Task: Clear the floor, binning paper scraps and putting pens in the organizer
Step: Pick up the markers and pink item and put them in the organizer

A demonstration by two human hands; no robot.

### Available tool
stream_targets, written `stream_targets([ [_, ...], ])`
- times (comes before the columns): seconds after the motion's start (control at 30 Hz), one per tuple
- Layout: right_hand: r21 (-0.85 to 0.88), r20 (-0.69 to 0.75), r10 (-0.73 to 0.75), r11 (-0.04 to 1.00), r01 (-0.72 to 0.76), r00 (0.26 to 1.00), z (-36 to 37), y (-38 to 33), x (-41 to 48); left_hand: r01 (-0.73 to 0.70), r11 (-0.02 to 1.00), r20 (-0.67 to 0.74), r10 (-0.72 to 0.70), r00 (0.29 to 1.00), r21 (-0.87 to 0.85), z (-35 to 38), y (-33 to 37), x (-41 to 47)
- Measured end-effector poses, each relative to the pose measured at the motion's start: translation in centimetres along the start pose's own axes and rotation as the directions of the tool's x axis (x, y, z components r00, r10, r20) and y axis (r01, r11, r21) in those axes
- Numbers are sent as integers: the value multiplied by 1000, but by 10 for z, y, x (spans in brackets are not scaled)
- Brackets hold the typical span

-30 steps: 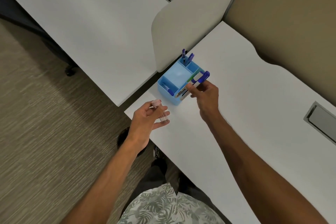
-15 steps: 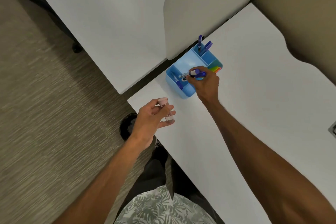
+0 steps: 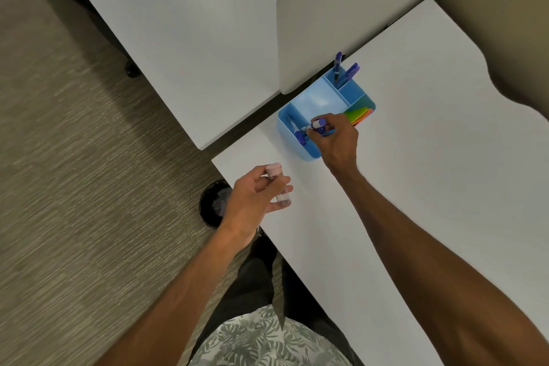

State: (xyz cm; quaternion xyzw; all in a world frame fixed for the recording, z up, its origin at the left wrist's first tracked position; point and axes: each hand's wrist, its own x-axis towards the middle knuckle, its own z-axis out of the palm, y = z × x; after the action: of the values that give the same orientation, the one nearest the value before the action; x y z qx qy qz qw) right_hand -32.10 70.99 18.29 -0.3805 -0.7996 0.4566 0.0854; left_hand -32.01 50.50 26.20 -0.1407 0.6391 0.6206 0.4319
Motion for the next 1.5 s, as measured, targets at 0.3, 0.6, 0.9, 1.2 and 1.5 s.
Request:
stream_targets([
  [0.3,-24,-7,-32,999,32,999,-1,-1,-1,-7,999,8,7,1000,46,7,6,3],
  [0.6,-53,-3,1,999,-2,1000,-11,-6,-6,-14,997,27,12,1000,82,15,14,2],
  [0.9,109,-36,-92,990,95,995,-60,-42,-36,-208,912,-23,231,973,353,27,22,4],
  [1.2,128,282,-140,986,107,949,-103,-68,-71,-410,645,92,467,879,645,58,40,-11],
  [1.5,64,88,-183,982,177,979,-124,-59,-40,-461,605,177,470,865,649,73,54,-1],
])
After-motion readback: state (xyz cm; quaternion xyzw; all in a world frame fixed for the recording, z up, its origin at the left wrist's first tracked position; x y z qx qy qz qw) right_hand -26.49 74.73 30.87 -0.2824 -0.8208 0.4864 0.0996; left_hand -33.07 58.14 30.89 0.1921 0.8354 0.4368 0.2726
